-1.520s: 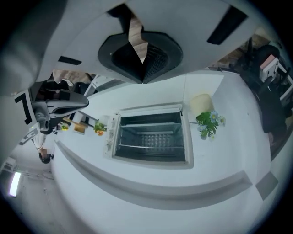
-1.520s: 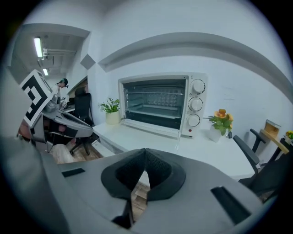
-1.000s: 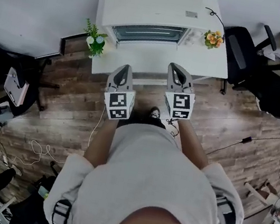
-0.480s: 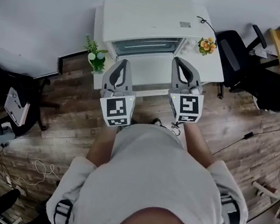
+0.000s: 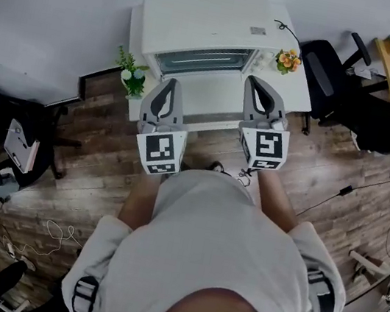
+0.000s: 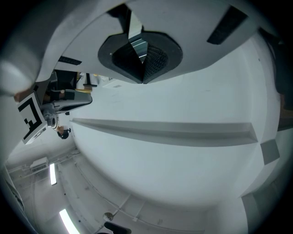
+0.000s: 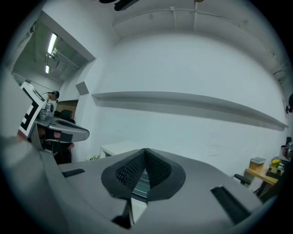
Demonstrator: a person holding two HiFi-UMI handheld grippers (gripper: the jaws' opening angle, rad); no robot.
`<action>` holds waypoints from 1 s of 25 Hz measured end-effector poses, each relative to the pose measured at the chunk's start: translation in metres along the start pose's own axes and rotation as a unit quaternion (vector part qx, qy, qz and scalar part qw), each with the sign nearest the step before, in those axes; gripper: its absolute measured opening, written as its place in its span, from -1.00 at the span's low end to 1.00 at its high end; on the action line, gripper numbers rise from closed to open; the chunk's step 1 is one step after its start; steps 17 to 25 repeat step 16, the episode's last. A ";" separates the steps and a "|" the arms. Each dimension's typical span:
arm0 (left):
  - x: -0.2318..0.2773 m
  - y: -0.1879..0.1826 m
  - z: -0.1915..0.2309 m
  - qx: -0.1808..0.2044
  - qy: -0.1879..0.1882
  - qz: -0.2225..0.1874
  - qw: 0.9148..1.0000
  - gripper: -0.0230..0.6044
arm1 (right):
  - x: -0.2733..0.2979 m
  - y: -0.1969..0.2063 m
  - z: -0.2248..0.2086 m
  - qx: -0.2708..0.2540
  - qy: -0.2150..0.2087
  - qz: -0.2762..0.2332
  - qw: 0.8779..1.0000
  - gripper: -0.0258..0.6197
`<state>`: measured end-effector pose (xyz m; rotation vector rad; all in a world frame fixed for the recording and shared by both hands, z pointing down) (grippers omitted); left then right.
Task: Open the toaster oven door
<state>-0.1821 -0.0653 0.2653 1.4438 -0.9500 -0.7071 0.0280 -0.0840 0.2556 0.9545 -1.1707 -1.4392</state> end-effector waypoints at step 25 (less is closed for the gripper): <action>-0.002 0.015 -0.003 -0.020 0.003 0.013 1.000 -0.87 | -0.004 0.015 -0.011 0.001 0.016 0.020 1.000 -0.92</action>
Point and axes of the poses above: the fingertips, and each gripper's own axes: x forward along the fingers, z to its left, y out of its underside, the point moved 7 cm from there along -x, backward along the fingers, and after that the axes turned 12 degrees about y, right-handed, at the moved point
